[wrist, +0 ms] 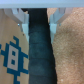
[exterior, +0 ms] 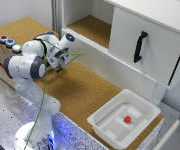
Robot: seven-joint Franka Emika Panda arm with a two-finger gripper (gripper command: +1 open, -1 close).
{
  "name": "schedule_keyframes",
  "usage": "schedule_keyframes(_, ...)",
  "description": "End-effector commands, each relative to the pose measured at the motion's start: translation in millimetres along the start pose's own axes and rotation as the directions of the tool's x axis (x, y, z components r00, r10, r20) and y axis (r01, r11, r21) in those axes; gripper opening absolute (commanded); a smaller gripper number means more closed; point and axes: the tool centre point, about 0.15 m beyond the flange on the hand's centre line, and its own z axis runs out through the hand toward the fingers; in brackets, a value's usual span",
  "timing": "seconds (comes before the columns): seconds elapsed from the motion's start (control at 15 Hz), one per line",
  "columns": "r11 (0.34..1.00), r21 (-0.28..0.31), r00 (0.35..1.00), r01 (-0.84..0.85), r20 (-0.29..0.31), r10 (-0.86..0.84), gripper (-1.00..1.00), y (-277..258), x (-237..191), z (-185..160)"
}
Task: Open the drawer
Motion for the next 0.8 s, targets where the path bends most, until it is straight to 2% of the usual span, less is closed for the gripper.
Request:
schedule_keyframes(0.0, 1.0, 0.014, 1.0, -0.008, -0.007, 0.009, -1.0, 55, -8, 6)
schedule_keyframes(0.73, 0.99, -0.017, 0.989, -0.139, -0.054, 0.138, -1.0, 112, 12, -8)
